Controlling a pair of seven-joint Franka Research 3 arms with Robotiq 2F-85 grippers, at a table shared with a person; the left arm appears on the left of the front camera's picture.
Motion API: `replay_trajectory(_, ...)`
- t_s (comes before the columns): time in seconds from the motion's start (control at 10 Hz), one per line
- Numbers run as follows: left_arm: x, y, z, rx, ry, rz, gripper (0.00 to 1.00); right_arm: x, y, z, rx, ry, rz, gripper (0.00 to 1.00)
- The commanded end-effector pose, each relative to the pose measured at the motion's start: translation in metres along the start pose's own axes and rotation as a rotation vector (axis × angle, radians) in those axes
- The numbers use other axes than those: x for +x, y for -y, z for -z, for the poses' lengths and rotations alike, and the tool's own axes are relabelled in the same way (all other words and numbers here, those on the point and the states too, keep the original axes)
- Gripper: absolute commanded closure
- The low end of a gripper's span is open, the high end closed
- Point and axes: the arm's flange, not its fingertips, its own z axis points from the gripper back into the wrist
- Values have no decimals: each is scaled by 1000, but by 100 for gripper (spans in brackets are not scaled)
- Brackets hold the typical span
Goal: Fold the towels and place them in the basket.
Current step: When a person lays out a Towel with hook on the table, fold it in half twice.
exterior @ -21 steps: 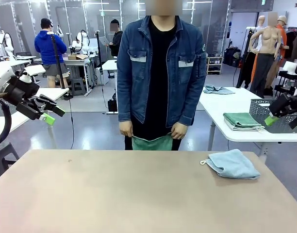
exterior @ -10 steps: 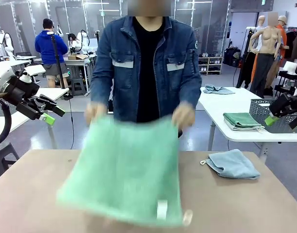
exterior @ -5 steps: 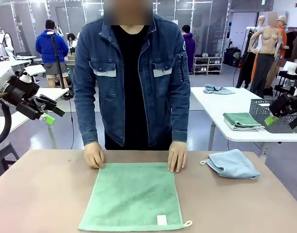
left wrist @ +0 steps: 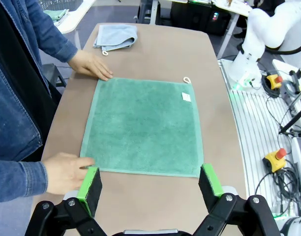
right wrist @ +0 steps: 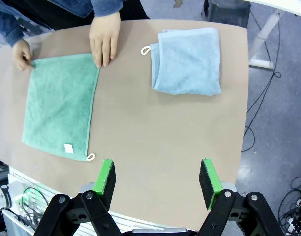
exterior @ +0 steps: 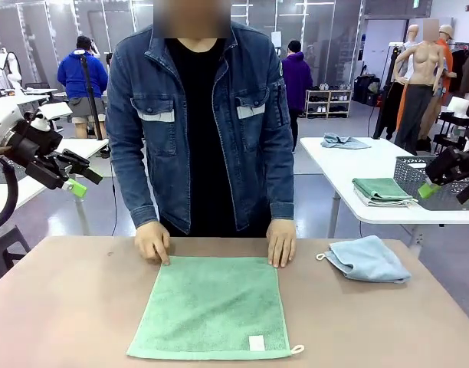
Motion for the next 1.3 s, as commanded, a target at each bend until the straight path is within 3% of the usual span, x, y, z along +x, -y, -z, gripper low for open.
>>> replay_trajectory(0.0, 0, 1, 0, 0, 1, 0, 0, 2, -2, -2, -9, 5, 5, 15)
replay_trajectory(0.2, 0, 0, 0, 0, 0, 0, 0, 0, 0, 0, 0, 0, 0, 15)
replay_trajectory(0.3, 17, 5, 3, 32, -34, 26, 0, 2, -10, -6, -2, 54, -116, 0)
replay_trajectory(0.5, 60, 17, 14, 90, -137, 66, 0, 13, -45, -26, 15, 123, -368, 0)
replay_trajectory(0.7, 106, 34, 36, 133, -305, 34, 0, 16, -102, -44, 59, 156, -687, 0)
replay_trajectory(1.0, 145, 60, 84, 168, -529, 58, 0, -7, -192, -42, 125, 118, -1158, 0)
replay_trajectory(1.2, 157, 81, 112, 149, -664, 72, 0, -33, -245, -30, 138, 25, -1399, 0)
